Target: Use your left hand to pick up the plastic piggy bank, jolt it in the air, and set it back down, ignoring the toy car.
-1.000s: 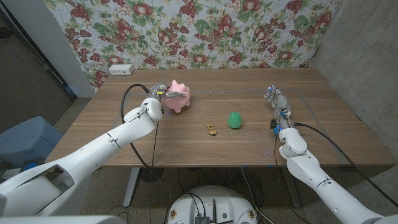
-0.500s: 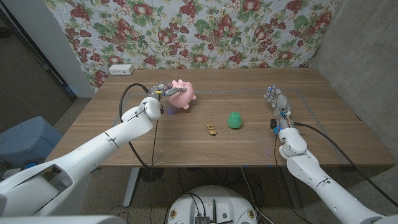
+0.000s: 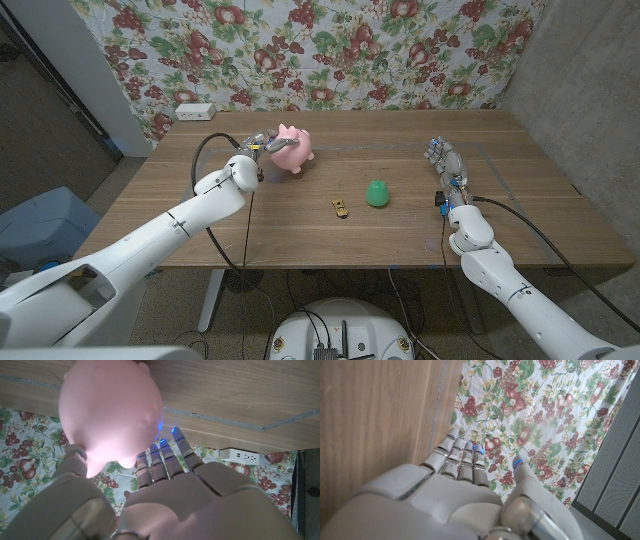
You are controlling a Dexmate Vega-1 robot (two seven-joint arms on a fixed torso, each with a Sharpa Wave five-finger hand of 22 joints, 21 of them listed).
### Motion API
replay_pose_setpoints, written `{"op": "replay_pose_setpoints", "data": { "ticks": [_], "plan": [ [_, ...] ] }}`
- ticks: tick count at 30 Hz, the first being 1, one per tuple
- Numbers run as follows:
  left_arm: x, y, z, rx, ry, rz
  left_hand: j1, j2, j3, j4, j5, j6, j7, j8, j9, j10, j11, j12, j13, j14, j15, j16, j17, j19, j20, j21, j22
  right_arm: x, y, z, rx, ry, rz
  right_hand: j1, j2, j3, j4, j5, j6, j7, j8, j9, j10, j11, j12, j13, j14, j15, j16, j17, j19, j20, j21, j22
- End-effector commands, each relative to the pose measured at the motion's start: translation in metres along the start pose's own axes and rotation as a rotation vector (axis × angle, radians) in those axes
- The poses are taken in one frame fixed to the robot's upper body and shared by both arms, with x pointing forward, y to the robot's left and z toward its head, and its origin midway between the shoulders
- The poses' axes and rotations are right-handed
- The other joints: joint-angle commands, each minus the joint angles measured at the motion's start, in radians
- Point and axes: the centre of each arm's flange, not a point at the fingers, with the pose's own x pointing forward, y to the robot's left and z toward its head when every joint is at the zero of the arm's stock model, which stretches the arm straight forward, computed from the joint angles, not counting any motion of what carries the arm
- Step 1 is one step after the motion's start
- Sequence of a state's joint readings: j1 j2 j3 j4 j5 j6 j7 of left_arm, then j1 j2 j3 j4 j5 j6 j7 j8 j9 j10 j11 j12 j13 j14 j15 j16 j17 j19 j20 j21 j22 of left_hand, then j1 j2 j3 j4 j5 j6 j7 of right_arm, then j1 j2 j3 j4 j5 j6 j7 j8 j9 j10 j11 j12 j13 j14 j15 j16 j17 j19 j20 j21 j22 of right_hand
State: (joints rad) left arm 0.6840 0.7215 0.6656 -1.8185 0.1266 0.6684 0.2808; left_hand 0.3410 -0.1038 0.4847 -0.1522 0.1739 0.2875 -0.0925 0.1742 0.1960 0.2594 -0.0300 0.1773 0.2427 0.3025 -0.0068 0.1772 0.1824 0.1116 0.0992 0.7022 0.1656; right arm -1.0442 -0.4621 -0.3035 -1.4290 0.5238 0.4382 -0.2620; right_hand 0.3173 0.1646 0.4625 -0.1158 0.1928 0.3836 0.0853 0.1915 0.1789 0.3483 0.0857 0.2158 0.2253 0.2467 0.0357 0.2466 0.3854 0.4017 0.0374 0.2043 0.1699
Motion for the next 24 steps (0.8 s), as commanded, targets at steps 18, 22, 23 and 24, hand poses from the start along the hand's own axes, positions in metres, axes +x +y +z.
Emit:
{"op": "replay_pose_setpoints", "data": {
  "ticks": [18, 22, 23, 24],
  "plan": [
    [-0.013, 0.001, -0.002, -0.044, -0.102, 0.087, -0.011, 0.005, -0.001, -0.010, 0.001, -0.362, -0.063, 0.001, -0.011, -0.335, 0.004, 0.000, -0.045, -0.283, 0.055, -0.004, -0.001, -0.116, 0.006, -0.192, 0.005, -0.005, -0.003, 0.000, 0.004, -0.002, -0.003, -0.004, 0.001, 0.002, 0.004, 0.006, 0.003, -0.002, -0.001, 0.004, 0.002, 0.003, -0.004, 0.003, 0.006, 0.001, 0.002, -0.002, 0.006, 0.001, -0.003, 0.006],
    [-0.016, 0.001, -0.004, -0.077, -0.141, 0.121, -0.019, 0.009, -0.003, -0.007, 0.000, -0.416, -0.073, 0.000, -0.012, -0.385, 0.005, -0.001, -0.048, -0.329, 0.053, -0.003, -0.001, -0.139, 0.004, -0.222, 0.006, -0.005, -0.004, 0.001, 0.000, -0.002, 0.000, -0.004, 0.001, 0.002, 0.004, 0.006, 0.003, -0.002, -0.001, 0.004, 0.002, 0.002, -0.003, 0.003, 0.006, 0.002, 0.002, -0.002, 0.006, 0.001, -0.003, 0.006],
    [-0.017, 0.001, -0.005, -0.089, -0.153, 0.127, -0.020, 0.010, -0.003, -0.007, 0.000, -0.422, -0.072, 0.000, -0.012, -0.389, 0.003, -0.001, -0.049, -0.336, 0.054, -0.005, -0.001, -0.142, 0.004, -0.225, 0.006, -0.005, -0.004, 0.001, 0.002, -0.001, -0.001, -0.005, 0.001, 0.001, 0.004, 0.006, 0.003, -0.002, -0.001, 0.004, 0.003, 0.002, -0.003, 0.003, 0.006, 0.002, 0.002, -0.002, 0.006, 0.001, -0.003, 0.006],
    [-0.017, 0.001, -0.006, -0.101, -0.165, 0.134, -0.021, 0.010, -0.003, -0.007, 0.000, -0.423, -0.072, 0.001, -0.013, -0.392, 0.003, 0.000, -0.049, -0.342, 0.054, -0.005, -0.001, -0.143, 0.004, -0.227, 0.006, -0.005, -0.004, 0.001, -0.001, -0.001, 0.001, -0.005, 0.001, 0.001, 0.004, 0.006, 0.002, -0.002, -0.001, 0.004, 0.002, 0.001, -0.003, 0.003, 0.006, 0.002, 0.002, -0.002, 0.007, 0.001, -0.003, 0.006]
  ]
}}
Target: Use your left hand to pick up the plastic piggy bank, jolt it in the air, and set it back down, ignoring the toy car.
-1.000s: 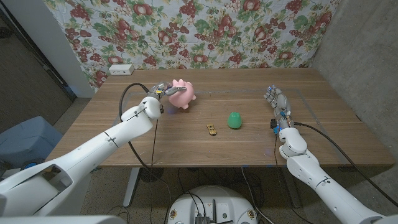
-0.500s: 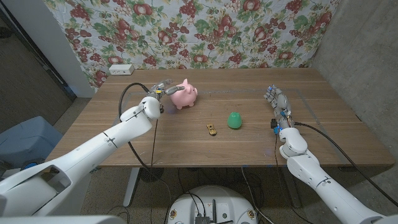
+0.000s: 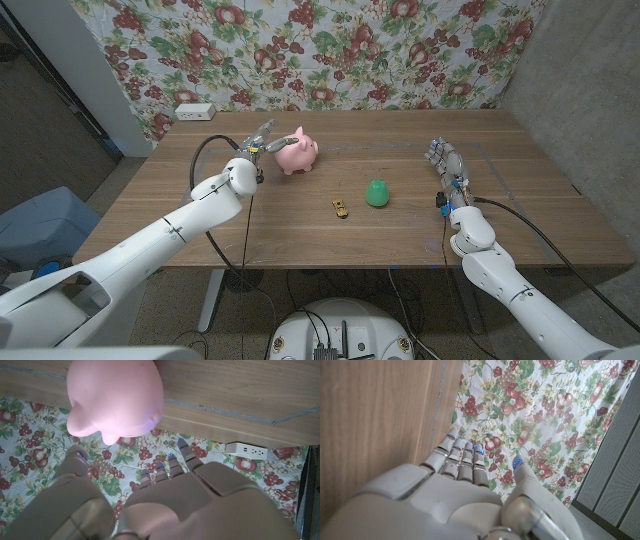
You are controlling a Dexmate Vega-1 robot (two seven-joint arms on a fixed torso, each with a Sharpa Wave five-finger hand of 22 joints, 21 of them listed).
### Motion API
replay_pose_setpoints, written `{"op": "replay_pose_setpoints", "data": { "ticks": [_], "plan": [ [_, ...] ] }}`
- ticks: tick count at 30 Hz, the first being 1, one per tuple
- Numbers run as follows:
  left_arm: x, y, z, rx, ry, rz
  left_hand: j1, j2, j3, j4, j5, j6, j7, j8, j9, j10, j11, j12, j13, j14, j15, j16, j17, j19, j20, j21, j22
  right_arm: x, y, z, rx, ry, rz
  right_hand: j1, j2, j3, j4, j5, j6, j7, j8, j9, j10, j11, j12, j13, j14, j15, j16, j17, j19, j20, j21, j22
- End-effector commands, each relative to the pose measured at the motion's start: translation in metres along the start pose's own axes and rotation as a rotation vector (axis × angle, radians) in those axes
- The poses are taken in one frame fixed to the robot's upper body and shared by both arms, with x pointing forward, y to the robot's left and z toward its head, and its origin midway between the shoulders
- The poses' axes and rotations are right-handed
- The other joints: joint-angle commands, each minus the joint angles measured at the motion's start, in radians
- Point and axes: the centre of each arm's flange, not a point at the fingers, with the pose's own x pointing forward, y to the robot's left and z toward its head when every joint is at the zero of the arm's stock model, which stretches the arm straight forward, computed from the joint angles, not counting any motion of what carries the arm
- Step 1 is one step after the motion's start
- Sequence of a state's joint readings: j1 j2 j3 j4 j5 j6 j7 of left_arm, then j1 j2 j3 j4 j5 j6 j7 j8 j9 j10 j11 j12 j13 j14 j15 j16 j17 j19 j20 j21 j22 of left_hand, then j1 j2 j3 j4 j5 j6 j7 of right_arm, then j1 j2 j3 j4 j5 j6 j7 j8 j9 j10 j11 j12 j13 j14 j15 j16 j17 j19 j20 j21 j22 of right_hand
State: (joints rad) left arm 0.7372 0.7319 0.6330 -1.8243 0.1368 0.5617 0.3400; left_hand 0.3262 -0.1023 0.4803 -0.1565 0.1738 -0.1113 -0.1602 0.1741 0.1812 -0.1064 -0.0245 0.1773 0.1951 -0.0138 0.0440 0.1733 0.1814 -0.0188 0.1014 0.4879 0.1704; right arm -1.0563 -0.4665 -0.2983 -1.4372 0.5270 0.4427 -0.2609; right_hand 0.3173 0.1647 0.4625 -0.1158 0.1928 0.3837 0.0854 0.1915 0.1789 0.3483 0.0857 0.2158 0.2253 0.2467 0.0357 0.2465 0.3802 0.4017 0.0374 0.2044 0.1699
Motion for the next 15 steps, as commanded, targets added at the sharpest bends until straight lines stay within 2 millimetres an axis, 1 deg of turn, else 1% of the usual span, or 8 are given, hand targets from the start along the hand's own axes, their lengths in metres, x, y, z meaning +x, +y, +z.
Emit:
{"op": "replay_pose_setpoints", "data": {
  "ticks": [1, 4, 7, 10, 13, 15],
  "plan": [
    [-0.009, 0.000, -0.005, -0.090, -0.108, 0.089, -0.008, 0.009, 0.001, -0.002, 0.000, -0.029, -0.002, 0.001, 0.002, -0.033, -0.001, -0.001, -0.002, -0.030, 0.003, -0.001, 0.000, -0.014, 0.001, -0.016, 0.002, -0.002, -0.001, 0.001, -0.001, 0.000, 0.001, -0.005, 0.001, 0.001, 0.004, 0.006, 0.003, -0.002, -0.001, 0.004, 0.003, 0.002, -0.003, 0.003, 0.006, 0.003, 0.002, 0.003, 0.007, 0.001, -0.003, 0.006],
    [-0.011, 0.000, -0.008, -0.126, -0.141, 0.101, -0.016, 0.009, -0.002, 0.001, -0.001, -0.034, -0.003, 0.003, 0.002, -0.045, -0.004, -0.001, -0.002, -0.041, 0.004, -0.001, 0.001, -0.017, 0.001, -0.022, 0.002, -0.002, -0.001, 0.001, -0.004, -0.001, 0.003, -0.005, 0.001, 0.001, 0.004, 0.006, 0.003, -0.002, -0.001, 0.004, 0.003, 0.003, -0.003, 0.003, 0.005, 0.002, 0.001, 0.003, 0.007, 0.001, -0.003, 0.006],
    [-0.012, 0.000, -0.010, -0.171, -0.175, 0.109, -0.031, 0.008, -0.008, 0.007, -0.003, -0.039, -0.004, 0.004, 0.001, -0.059, 0.001, -0.002, -0.003, -0.053, 0.002, 0.000, 0.002, -0.021, 0.002, -0.029, 0.002, -0.002, -0.001, 0.002, -0.006, -0.002, 0.004, -0.006, 0.000, 0.001, 0.004, 0.006, 0.002, -0.002, -0.001, 0.004, 0.002, 0.000, -0.004, 0.003, 0.005, 0.004, 0.001, 0.003, 0.007, 0.002, -0.003, 0.006],
    [-0.013, 0.000, -0.013, -0.221, -0.198, 0.106, -0.063, 0.014, -0.016, 0.022, -0.003, -0.030, -0.010, 0.010, 0.000, -0.059, 0.000, 0.005, -0.004, -0.057, -0.004, 0.006, 0.005, -0.019, 0.003, -0.036, 0.002, -0.003, -0.001, 0.003, -0.007, -0.004, 0.004, -0.007, -0.001, 0.000, 0.004, 0.005, 0.002, -0.002, -0.001, 0.004, 0.002, 0.002, -0.004, 0.003, 0.005, 0.004, 0.001, 0.003, 0.006, 0.002, -0.003, 0.006],
    [-0.013, 0.000, -0.016, -0.277, -0.227, 0.099, -0.088, 0.023, -0.021, 0.033, -0.002, -0.025, -0.010, 0.013, -0.001, -0.062, -0.003, 0.007, -0.006, -0.063, -0.009, 0.008, 0.006, -0.021, 0.000, -0.043, 0.003, -0.003, -0.001, 0.004, -0.012, -0.005, 0.006, -0.009, -0.002, -0.001, 0.004, 0.005, 0.002, -0.002, -0.001, 0.004, 0.000, 0.003, -0.004, 0.002, 0.003, 0.004, 0.000, 0.002, 0.006, 0.002, -0.003, 0.006],
    [-0.013, 0.000, -0.018, -0.307, -0.247, 0.090, -0.113, 0.032, -0.027, 0.045, -0.001, -0.005, -0.008, 0.020, -0.002, -0.054, -0.007, 0.012, -0.007, -0.062, -0.010, 0.012, 0.007, -0.019, -0.002, -0.048, 0.003, -0.004, -0.001, 0.004, -0.009, -0.006, 0.005, -0.009, -0.003, -0.002, 0.004, 0.005, 0.002, -0.002, -0.001, 0.004, 0.001, 0.004, -0.004, 0.002, 0.002, 0.004, 0.000, 0.002, 0.006, 0.002, -0.004, 0.006]
  ]
}}
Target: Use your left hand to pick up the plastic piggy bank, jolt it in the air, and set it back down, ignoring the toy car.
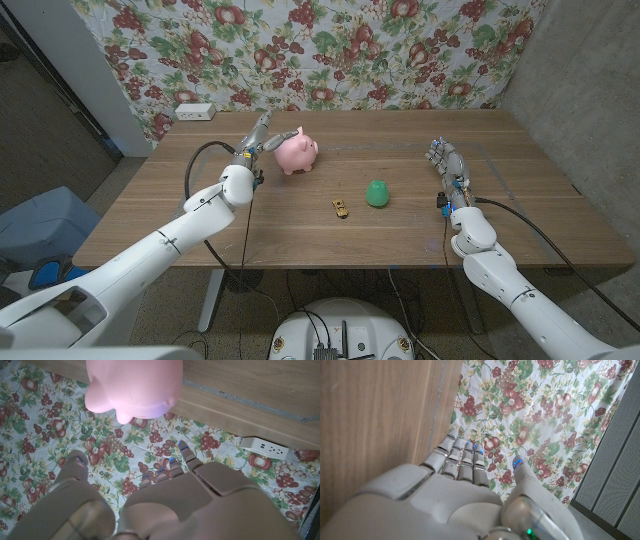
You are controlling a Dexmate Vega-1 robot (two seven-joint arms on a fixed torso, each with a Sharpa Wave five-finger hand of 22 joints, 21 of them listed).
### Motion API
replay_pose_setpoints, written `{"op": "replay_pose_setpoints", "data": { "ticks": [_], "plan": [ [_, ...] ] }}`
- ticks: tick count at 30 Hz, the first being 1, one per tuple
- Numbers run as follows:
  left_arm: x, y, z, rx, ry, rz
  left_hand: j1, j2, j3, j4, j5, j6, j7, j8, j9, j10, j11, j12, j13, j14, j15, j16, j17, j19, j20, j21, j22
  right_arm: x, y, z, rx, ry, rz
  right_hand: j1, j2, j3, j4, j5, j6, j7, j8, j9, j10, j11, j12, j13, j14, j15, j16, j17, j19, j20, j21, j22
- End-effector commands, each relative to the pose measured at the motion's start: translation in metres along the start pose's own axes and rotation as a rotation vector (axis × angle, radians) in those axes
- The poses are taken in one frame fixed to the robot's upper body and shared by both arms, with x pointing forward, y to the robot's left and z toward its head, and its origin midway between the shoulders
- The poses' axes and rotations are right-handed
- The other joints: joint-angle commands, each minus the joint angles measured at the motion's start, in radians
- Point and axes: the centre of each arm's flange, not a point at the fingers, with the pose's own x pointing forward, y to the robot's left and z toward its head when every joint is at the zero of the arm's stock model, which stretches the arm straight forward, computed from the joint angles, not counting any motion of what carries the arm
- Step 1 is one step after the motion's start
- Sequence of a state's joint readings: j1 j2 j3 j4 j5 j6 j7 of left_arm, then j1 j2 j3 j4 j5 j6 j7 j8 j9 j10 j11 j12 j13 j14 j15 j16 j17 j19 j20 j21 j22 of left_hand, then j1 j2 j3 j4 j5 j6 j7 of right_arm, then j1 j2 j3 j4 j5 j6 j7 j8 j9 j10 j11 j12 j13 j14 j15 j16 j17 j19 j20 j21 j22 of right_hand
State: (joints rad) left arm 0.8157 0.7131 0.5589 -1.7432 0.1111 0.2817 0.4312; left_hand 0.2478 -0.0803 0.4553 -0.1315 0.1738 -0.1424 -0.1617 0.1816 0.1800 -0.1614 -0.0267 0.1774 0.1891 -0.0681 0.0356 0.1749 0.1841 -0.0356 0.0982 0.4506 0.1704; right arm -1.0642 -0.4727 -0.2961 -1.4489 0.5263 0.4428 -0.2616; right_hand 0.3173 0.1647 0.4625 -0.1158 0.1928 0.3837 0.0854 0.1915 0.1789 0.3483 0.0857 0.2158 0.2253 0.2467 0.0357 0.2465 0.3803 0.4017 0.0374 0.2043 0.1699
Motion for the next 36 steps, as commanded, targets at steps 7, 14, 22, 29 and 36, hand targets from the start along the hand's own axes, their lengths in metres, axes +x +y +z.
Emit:
{"op": "replay_pose_setpoints", "data": {
  "ticks": [7, 14, 22, 29, 36],
  "plan": [
    [-0.009, 0.004, -0.011, -0.311, -0.154, 0.014, -0.095, 0.015, -0.019, 0.040, 0.002, 0.062, -0.008, 0.020, -0.004, 0.020, -0.012, 0.019, -0.004, -0.008, -0.017, 0.014, 0.004, -0.003, -0.004, -0.026, 0.003, -0.003, 0.000, 0.004, -0.010, -0.003, 0.002, -0.013, -0.006, -0.005, 0.004, 0.004, -0.001, -0.004, -0.002, 0.004, -0.001, 0.006, -0.005, 0.002, 0.001, 0.005, -0.001, 0.001, 0.006, 0.002, -0.004, 0.006],
    [-0.012, 0.006, -0.012, -0.365, -0.178, 0.002, -0.131, 0.021, -0.028, 0.052, 0.004, 0.085, -0.008, 0.022, -0.005, 0.025, -0.017, 0.020, -0.006, -0.016, -0.028, 0.012, 0.003, -0.006, -0.012, -0.038, 0.002, -0.004, 0.001, 0.006, -0.014, -0.006, 0.010, -0.019, -0.011, -0.009, 0.006, 0.003, 0.000, -0.004, -0.001, 0.004, 0.000, 0.007, -0.004, 0.002, 0.001, 0.008, -0.002, 0.001, 0.006, 0.004, -0.004, 0.006],
    [-0.018, 0.009, -0.015, -0.461, -0.204, -0.002, -0.176, 0.044, -0.033, 0.070, 0.010, 0.100, 0.016, 0.018, -0.007, 0.049, -0.020, 0.025, -0.008, -0.004, -0.042, 0.017, 0.000, 0.008, -0.031, -0.048, 0.002, -0.006, 0.002, 0.011, -0.014, -0.016, 0.024, -0.029, -0.017, -0.016, 0.008, 0.000, 0.001, -0.003, -0.001, 0.004, -0.002, 0.009, -0.005, 0.002, -0.001, 0.009, -0.004, 0.000, 0.006, 0.006, -0.004, 0.006],
    [-0.025, 0.010, -0.019, -0.547, -0.215, -0.018, -0.206, 0.065, -0.031, 0.073, 0.015, 0.093, 0.092, 0.007, -0.009, 0.086, -0.008, 0.029, -0.010, 0.027, -0.048, 0.020, -0.006, 0.047, -0.066, -0.057, 0.000, -0.010, 0.002, 0.017, -0.025, -0.027, 0.033, -0.036, -0.022, -0.021, 0.010, -0.002, 0.000, -0.003, -0.002, 0.004, -0.003, 0.010, -0.005, 0.002, -0.002, 0.011, -0.004, -0.001, 0.005, 0.008, -0.004, 0.005],
    [-0.036, 0.013, -0.021, -0.565, -0.222, -0.025, -0.221, 0.158, 0.002, 0.094, 0.030, 0.122, 0.098, 0.008, -0.010, 0.105, -0.016, 0.023, -0.012, 0.033, -0.068, 0.014, -0.007, 0.059, -0.107, -0.080, 0.000, -0.011, 0.000, 0.027, -0.039, -0.051, 0.048, -0.047, -0.029, -0.028, 0.013, -0.005, 0.002, -0.002, -0.001, 0.004, -0.004, 0.009, -0.005, 0.001, -0.003, 0.010, -0.006, -0.002, 0.005, 0.009, -0.004, 0.005]
  ]
}}
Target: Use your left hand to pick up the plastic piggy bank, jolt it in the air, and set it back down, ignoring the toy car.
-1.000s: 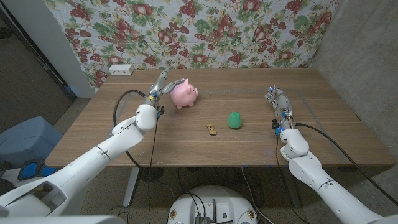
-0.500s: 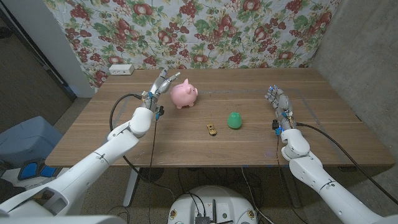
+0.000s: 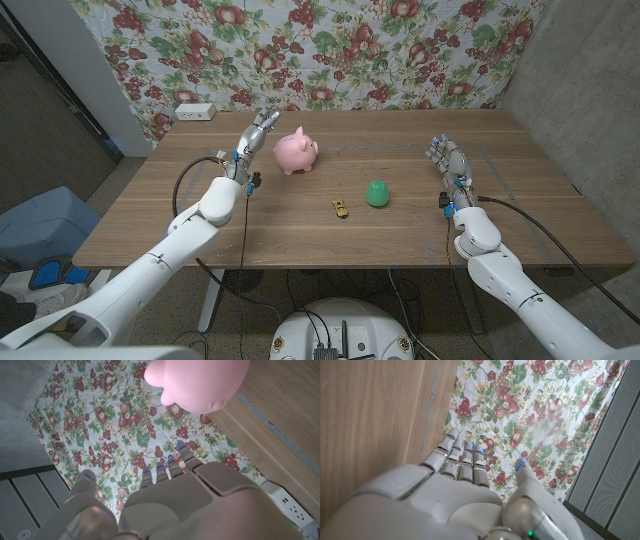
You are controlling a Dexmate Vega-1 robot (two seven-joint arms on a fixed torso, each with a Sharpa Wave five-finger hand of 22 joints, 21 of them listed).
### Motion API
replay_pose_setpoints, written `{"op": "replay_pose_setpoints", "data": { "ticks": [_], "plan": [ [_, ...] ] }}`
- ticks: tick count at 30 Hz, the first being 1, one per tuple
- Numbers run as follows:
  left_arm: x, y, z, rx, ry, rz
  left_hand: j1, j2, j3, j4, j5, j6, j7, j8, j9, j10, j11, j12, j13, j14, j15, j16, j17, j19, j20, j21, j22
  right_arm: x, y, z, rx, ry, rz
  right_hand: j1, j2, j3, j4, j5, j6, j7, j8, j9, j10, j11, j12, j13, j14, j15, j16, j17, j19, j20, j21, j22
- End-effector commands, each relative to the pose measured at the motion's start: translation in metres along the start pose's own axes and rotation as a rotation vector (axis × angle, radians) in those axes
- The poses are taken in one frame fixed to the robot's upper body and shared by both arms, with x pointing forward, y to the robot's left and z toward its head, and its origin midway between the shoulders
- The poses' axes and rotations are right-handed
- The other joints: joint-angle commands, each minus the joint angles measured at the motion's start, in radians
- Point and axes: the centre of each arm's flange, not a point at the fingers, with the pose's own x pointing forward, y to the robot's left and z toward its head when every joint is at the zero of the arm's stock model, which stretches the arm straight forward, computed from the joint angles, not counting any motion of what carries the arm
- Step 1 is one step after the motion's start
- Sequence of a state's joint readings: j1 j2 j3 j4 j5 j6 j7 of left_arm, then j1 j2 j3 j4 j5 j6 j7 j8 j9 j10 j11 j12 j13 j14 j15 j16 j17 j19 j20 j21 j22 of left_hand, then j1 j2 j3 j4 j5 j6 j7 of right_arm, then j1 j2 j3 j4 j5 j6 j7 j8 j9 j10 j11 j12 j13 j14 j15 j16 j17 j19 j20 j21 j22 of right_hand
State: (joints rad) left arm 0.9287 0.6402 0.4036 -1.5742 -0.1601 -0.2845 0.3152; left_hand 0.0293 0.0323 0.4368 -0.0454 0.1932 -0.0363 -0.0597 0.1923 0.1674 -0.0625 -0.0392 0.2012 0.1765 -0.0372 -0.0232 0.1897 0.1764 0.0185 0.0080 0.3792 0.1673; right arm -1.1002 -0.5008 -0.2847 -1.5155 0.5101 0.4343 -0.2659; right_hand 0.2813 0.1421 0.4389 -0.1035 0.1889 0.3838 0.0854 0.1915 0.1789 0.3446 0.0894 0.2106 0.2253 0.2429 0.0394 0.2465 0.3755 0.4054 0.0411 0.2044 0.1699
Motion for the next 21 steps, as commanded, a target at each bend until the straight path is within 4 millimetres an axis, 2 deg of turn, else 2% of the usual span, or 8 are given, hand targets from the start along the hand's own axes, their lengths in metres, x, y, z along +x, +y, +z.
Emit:
{"op": "replay_pose_setpoints", "data": {
  "ticks": [1, 4, 5, 7, 10, 13, 18, 21],
  "plan": [
    [-0.017, 0.006, 0.004, -0.103, -0.032, -0.007, -0.003, 0.050, 0.023, 0.009, 0.012, 0.019, -0.002, -0.002, 0.002, 0.007, -0.005, -0.001, 0.001, 0.002, -0.010, -0.001, 0.001, 0.007, -0.021, -0.010, 0.003, -0.003, -0.003, 0.015, -0.016, -0.034, 0.025, -0.012, -0.007, -0.005, 0.001, -0.002, 0.002, -0.001, -0.001, 0.004, 0.000, 0.006, 0.000, 0.001, 0.000, 0.005, -0.006, 0.002, 0.001, 0.006, -0.004, 0.005],
    [-0.024, 0.009, 0.003, -0.135, -0.024, -0.003, -0.007, 0.072, 0.031, 0.017, 0.015, 0.027, 0.009, -0.003, 0.002, 0.018, -0.007, 0.000, 0.000, 0.011, -0.016, 0.001, 0.000, 0.021, -0.037, -0.013, 0.003, -0.001, -0.004, 0.017, -0.012, -0.040, 0.034, -0.017, -0.009, -0.008, 0.002, -0.003, 0.003, 0.000, 0.000, 0.004, 0.000, 0.002, 0.000, 0.001, -0.002, 0.002, -0.008, 0.002, 0.000, 0.004, -0.005, 0.005],
    [-0.027, 0.010, 0.002, -0.148, -0.021, -0.004, -0.009, 0.089, 0.039, 0.024, 0.018, 0.036, 0.026, -0.002, 0.002, 0.024, -0.008, 0.000, 0.000, 0.015, -0.017, 0.001, 0.000, 0.029, -0.041, -0.017, 0.003, 0.000, -0.004, 0.017, -0.011, -0.040, 0.040, -0.019, -0.010, -0.010, 0.002, -0.003, 0.005, -0.001, 0.000, 0.004, 0.000, 0.003, 0.000, 0.001, -0.002, -0.001, -0.008, 0.001, 0.000, 0.004, -0.005, 0.005],
    [-0.030, 0.012, 0.000, -0.179, -0.017, 0.000, -0.010, 0.109, 0.048, 0.033, 0.021, 0.041, 0.041, -0.003, 0.002, 0.029, -0.003, -0.001, 0.000, 0.020, -0.016, 0.001, 0.000, 0.036, -0.045, -0.020, 0.003, 0.001, -0.003, 0.018, -0.005, -0.041, 0.047, -0.023, -0.011, -0.012, 0.003, -0.004, 0.006, 0.000, 0.000, 0.004, 0.002, -0.002, 0.001, 0.001, -0.001, -0.005, -0.008, 0.001, 0.000, 0.004, -0.005, 0.005],
    [-0.034, 0.012, -0.004, -0.232, -0.020, -0.005, -0.005, 0.172, 0.094, 0.079, 0.037, 0.063, 0.075, -0.005, 0.002, 0.047, 0.005, -0.002, -0.001, 0.034, -0.009, 0.001, 0.000, 0.052, -0.043, -0.033, 0.003, 0.004, 0.000, 0.017, 0.004, -0.035, 0.060, -0.026, -0.012, -0.014, 0.004, -0.004, 0.007, -0.001, 0.001, 0.004, 0.002, -0.003, 0.001, 0.001, -0.002, -0.009, -0.009, 0.000, 0.000, 0.002, -0.005, 0.005],
    [-0.036, 0.013, -0.006, -0.244, -0.018, 0.006, 0.004, 0.182, 0.133, 0.110, 0.052, 0.069, 0.085, -0.007, 0.002, 0.051, 0.004, -0.003, 0.000, 0.042, -0.012, 0.001, 0.000, 0.060, -0.058, -0.041, 0.003, 0.007, 0.002, 0.016, 0.000, -0.030, 0.069, -0.029, -0.013, -0.016, 0.005, -0.005, 0.009, 0.001, 0.001, 0.004, 0.003, -0.005, 0.001, 0.001, -0.002, -0.008, -0.009, 0.000, 0.001, 0.002, -0.005, 0.005],
    [-0.038, 0.014, -0.012, -0.273, 0.006, 0.018, 0.010, 0.180, 0.157, 0.129, 0.060, 0.063, 0.089, -0.011, 0.002, 0.047, 0.009, -0.006, 0.000, 0.044, -0.014, -0.001, 0.000, 0.066, -0.066, -0.046, 0.002, 0.013, 0.005, 0.015, 0.003, -0.027, 0.076, -0.034, -0.014, -0.018, 0.006, -0.005, 0.014, 0.001, 0.003, 0.004, 0.003, -0.009, 0.001, 0.001, -0.003, -0.008, -0.010, -0.002, 0.001, 0.001, -0.005, 0.005],
    [-0.036, 0.011, -0.016, -0.287, 0.023, 0.003, 0.008, 0.151, 0.166, 0.140, 0.063, 0.046, 0.081, -0.018, 0.002, 0.035, 0.001, -0.012, 0.000, 0.030, -0.021, -0.008, -0.001, 0.065, -0.078, -0.056, 0.001, 0.015, 0.003, 0.015, -0.004, -0.030, 0.078, -0.036, -0.014, -0.020, 0.006, -0.005, 0.014, 0.001, 0.003, 0.004, 0.003, -0.007, 0.001, 0.001, -0.002, -0.008, -0.010, -0.002, 0.001, 0.000, -0.005, 0.005]
  ]
}}
